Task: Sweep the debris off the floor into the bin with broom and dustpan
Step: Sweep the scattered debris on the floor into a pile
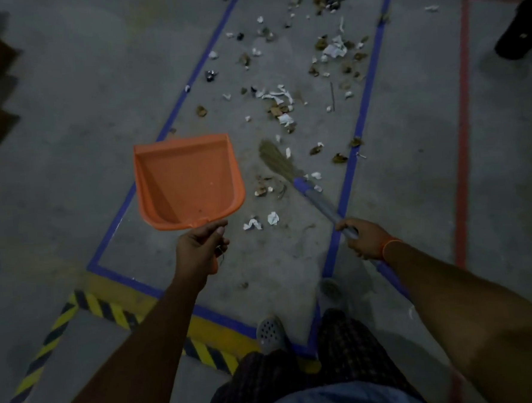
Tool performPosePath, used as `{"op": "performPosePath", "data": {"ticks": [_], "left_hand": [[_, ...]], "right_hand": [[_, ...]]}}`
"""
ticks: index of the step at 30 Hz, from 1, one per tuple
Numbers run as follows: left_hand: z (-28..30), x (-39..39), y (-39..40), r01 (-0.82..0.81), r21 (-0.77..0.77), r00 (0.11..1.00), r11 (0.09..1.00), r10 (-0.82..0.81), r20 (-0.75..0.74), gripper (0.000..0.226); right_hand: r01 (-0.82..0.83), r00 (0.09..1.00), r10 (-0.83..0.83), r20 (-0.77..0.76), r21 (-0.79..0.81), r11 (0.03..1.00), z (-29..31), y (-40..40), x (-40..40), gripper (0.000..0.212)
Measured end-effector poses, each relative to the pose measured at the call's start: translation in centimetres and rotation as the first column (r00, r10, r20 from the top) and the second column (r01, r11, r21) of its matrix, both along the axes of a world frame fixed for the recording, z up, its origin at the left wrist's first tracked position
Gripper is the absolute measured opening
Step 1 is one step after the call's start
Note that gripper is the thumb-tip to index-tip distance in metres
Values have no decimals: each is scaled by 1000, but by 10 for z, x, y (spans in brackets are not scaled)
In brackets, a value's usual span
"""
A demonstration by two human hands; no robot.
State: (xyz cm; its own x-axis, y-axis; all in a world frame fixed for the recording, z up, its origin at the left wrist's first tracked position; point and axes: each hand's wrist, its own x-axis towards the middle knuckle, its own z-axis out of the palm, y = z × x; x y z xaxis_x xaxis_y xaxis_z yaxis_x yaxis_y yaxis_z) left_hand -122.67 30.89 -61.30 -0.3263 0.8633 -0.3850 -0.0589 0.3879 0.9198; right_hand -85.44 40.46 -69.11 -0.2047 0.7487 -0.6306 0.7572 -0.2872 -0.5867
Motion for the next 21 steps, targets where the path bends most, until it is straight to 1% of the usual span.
{"op": "performPosePath", "data": {"ticks": [5,9,12,15,21], "left_hand": [[-8,-8,-82,-162,-6,986,987,162,-31,22],[-26,11,-148,-330,-43,943,943,327,-58,22],[-30,52,-185,-465,-43,884,884,462,-71,19],[-28,104,-215,-569,-54,822,821,565,-67,20],[-32,186,-256,-652,-60,757,755,646,-96,21]], "right_hand": [[-194,981,194,5,-18,981,10,-9,-13,37],[-389,921,390,27,-36,921,9,-11,-11,39],[-531,846,532,28,-51,846,10,-16,-1,36],[-613,788,616,12,-78,786,5,-30,20,35],[-754,644,765,19,-155,638,-6,-57,57,36]]}}
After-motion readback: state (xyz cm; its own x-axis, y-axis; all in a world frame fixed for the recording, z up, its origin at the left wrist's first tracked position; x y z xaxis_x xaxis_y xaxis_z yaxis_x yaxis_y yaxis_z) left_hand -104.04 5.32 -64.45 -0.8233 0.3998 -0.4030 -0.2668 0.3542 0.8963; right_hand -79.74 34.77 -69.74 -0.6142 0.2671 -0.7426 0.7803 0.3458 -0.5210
